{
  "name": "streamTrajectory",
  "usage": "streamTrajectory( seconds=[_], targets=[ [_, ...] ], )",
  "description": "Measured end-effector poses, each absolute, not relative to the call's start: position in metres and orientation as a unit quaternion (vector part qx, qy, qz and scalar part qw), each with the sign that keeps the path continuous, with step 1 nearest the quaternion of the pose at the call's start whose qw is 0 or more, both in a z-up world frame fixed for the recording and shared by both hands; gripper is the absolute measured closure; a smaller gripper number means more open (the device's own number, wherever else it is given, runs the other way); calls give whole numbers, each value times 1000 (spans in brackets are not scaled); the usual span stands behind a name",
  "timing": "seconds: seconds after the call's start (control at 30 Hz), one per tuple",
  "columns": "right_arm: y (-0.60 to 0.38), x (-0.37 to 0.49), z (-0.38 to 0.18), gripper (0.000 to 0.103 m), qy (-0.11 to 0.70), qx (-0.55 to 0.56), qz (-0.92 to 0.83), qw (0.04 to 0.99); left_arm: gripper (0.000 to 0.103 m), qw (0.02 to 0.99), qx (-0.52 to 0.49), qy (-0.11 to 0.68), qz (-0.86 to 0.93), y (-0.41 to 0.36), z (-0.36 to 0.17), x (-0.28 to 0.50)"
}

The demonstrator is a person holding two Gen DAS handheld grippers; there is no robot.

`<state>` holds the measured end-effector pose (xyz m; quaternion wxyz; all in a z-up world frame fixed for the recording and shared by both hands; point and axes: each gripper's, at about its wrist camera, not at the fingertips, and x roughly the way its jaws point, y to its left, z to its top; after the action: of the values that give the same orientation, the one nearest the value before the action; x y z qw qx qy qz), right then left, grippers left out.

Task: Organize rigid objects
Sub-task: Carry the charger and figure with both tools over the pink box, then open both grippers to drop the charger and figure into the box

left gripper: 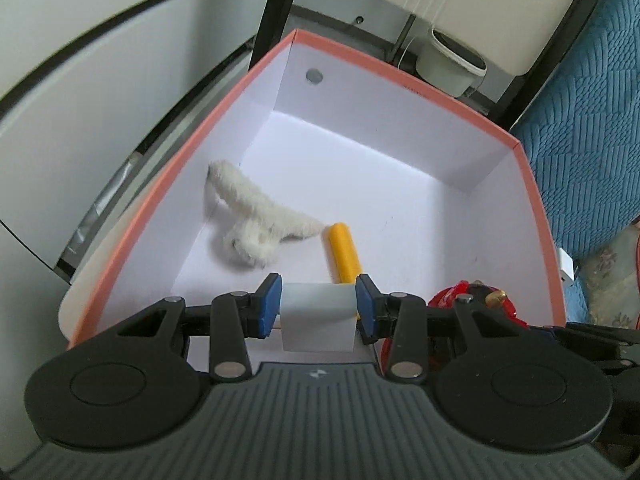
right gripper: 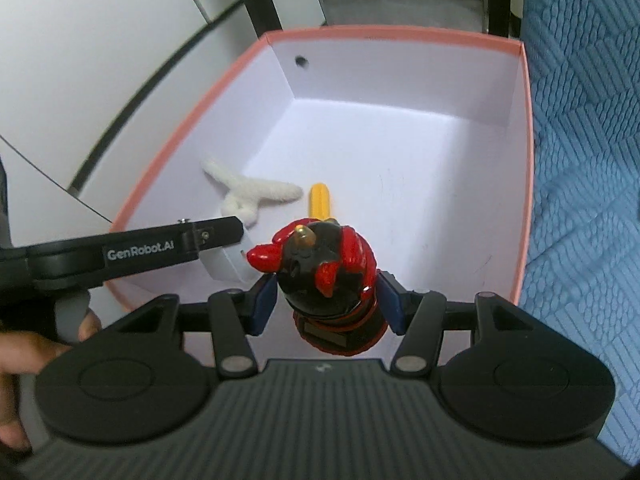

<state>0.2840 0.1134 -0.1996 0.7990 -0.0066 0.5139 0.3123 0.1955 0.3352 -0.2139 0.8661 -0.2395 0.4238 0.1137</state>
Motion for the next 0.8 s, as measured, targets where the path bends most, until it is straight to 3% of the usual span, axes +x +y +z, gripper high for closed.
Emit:
streamTrajectory(
  seconds=[0.1, 0.3, 0.8],
  targets=[
    [115, 286, -203, 45, 519, -9, 310, 797, 57, 865, -248, 423, 108, 336, -216, 194],
    [112, 284, -196, 41, 516, -4, 319, 795, 45, 868, -245, 419, 107, 332, -207, 195],
    [64, 250, -142, 41, 449, -1, 328, 831, 45, 903, -214, 358, 107, 291, -138, 162]
  ],
)
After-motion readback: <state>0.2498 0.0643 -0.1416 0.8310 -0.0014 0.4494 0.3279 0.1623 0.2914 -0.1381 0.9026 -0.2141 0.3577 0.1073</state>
